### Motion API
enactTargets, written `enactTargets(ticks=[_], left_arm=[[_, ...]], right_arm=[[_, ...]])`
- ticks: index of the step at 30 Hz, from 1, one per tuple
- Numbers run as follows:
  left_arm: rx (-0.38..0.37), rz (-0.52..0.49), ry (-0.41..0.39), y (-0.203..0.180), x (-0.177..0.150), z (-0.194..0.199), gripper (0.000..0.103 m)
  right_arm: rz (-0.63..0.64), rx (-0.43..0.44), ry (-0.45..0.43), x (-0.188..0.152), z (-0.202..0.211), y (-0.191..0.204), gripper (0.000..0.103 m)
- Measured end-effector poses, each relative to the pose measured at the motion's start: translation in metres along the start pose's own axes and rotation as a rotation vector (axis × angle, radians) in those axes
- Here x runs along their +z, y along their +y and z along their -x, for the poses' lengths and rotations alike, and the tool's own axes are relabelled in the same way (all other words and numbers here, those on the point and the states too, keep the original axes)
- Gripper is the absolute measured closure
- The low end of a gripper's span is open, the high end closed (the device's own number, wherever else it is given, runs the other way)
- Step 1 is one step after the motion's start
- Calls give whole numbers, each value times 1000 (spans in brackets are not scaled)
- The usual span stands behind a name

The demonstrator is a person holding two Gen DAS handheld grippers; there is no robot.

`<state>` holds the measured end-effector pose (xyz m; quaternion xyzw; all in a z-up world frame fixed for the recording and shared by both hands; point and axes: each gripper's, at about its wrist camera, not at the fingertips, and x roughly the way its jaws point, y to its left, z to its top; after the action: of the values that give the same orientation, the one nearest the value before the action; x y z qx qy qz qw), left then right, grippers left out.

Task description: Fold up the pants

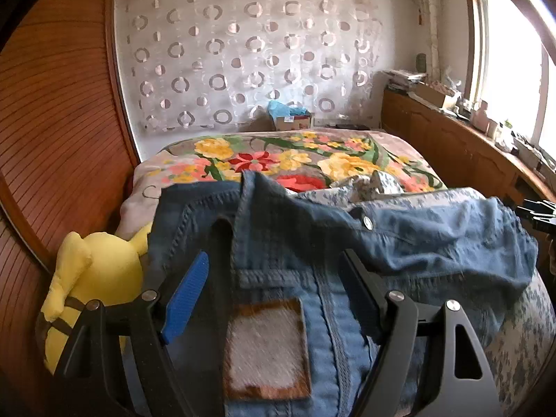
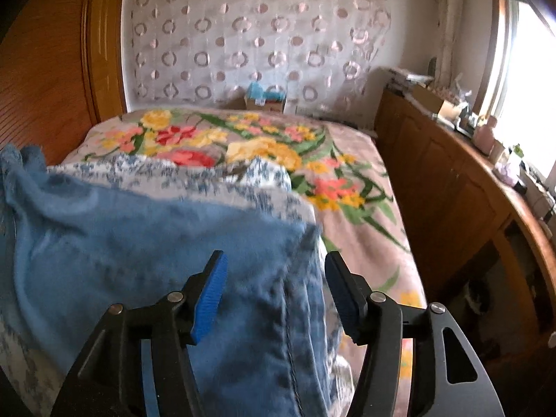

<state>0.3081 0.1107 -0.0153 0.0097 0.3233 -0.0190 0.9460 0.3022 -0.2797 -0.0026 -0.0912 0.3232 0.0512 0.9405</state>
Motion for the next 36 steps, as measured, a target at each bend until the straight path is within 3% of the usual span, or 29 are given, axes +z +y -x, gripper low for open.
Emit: enactTargets(ticks=[6, 11, 15, 18, 21, 22, 29, 36], left_arm=[[-20, -29, 17, -16, -16, 1, 25], [-14, -40, 30, -22, -23, 0, 25], [-5, -35, 43, -19, -28, -1, 25], [-3, -30, 48, -18, -30, -3, 25], [-2, -28, 51, -17, -33, -4, 25], [-3, -29, 51, -17, -32, -4, 25], [1, -26, 54, -15, -35, -7, 25], [27, -11, 34, -8, -29, -6, 25]], right_arm=[[-32, 20, 75, -8, -15, -26, 43], [-58, 67, 110, 9, -31, -37, 44], [-37, 94, 106, 21, -34, -35, 60], [-10, 95, 106, 22, -36, -32, 84], [15, 98, 104, 23, -39, -28, 89], [23, 94, 102, 25, -39, -28, 96], [43, 74, 30, 26, -29, -20, 97], [65, -19, -80, 30, -19, -11, 97]])
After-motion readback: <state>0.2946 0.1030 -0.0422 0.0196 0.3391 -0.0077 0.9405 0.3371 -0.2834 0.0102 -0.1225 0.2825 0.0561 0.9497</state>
